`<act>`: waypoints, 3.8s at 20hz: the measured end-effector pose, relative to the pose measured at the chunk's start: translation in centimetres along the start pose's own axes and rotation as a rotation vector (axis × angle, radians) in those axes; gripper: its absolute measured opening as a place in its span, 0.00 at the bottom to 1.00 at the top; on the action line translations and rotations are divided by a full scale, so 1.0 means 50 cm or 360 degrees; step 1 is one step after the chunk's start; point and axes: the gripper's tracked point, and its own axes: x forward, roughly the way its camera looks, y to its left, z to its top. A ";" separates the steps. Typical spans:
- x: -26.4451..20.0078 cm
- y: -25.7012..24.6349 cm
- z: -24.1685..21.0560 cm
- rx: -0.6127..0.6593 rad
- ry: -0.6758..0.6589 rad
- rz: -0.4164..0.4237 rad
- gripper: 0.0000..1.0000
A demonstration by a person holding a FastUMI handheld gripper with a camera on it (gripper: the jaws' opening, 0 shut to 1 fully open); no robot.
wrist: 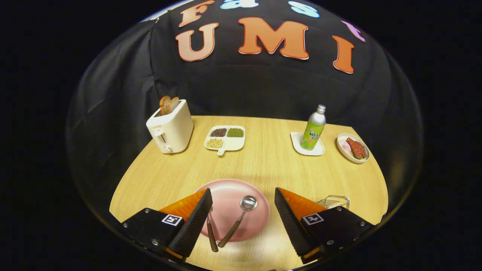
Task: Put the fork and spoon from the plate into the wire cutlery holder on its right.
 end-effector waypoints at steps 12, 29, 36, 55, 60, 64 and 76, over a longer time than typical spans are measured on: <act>0.108 0.026 -0.194 -0.0047 0.0743 0.0012 0.80; 0.139 0.011 -0.246 -0.0054 0.0866 0.0024 0.06; 0.072 -0.019 -0.199 0.0013 0.0726 0.0020 0.05; -0.130 -0.265 -0.159 0.0253 0.0802 -0.0079 0.05; -0.120 -0.308 -0.172 0.0257 0.0917 -0.0104 0.05; -0.115 -0.331 -0.190 0.0250 0.1035 -0.0077 0.06; -0.054 -0.396 -0.183 0.0367 0.1050 -0.0183 0.09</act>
